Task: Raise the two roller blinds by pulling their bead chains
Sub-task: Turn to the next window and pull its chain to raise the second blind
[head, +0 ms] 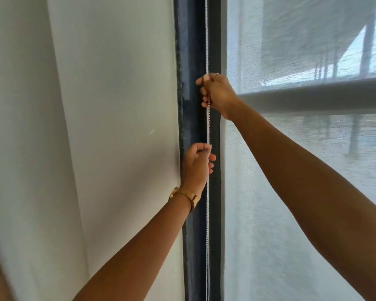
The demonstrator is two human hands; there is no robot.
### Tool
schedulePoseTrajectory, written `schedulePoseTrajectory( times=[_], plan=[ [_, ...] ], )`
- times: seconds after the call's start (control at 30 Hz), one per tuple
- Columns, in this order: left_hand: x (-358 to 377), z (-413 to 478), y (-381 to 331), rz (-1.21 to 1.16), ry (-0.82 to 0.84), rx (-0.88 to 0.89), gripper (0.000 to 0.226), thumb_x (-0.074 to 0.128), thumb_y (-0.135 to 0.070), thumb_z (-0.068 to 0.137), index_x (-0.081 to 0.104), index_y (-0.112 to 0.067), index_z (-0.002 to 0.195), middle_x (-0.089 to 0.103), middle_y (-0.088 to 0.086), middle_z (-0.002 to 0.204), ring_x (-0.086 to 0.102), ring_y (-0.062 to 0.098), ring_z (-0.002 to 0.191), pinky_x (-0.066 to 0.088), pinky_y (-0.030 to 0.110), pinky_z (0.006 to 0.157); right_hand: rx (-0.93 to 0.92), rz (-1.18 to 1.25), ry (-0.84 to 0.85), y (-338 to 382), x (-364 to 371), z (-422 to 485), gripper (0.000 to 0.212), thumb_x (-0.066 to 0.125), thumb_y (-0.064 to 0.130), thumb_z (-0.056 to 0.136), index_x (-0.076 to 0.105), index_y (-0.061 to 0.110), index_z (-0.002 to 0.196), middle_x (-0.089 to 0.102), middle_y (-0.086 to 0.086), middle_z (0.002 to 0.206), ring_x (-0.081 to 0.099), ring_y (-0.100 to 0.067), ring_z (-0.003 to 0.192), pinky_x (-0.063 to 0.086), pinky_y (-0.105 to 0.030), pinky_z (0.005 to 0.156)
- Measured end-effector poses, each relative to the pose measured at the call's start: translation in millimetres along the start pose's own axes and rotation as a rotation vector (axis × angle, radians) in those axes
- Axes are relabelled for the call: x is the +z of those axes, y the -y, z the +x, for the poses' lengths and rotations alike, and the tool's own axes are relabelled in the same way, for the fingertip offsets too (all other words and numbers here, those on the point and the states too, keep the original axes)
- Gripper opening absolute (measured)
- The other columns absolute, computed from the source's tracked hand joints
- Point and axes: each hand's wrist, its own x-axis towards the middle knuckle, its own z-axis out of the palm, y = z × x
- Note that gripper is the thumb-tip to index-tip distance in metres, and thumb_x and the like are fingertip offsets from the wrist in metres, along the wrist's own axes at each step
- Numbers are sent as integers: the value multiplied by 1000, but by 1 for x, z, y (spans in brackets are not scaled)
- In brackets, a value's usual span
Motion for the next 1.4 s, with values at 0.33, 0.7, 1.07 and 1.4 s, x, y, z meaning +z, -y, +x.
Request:
schedulePoseTrajectory(
  times=[0.33,0.7,1.07,1.4],
  plan=[
    [29,63,-108,71,-133,307,22,41,-23,99,57,-8,101,60,7,95,54,15,86,48,25,80,-215,-22,-219,-27,-2,-31,34,33,-9,78,38,19,59,40,-1,59,39,-21,64,31,-36,61],
    [27,95,-199,-189,54,149,35,36,-18,102,59,7,113,57,5,68,49,11,49,44,21,42,-68,16,-105,-76,27,-114,33,26,-6,87,44,13,69,40,-3,62,36,-15,60,28,-27,56],
    [10,55,-127,-87,23,382,39,30,3,89,43,-17,58,35,-1,53,29,11,47,25,22,45,100,298,128,-49,3,-112,39,18,26,100,55,16,111,66,-8,96,66,-23,85,56,-35,79],
    [22,-7,-38,-163,141,290,41,34,-4,95,43,-20,59,35,-1,52,31,13,48,27,23,48,-115,36,-155,64,11,-26,43,28,36,102,55,6,117,68,-7,102,70,-17,85,59,-24,72]
  ],
)
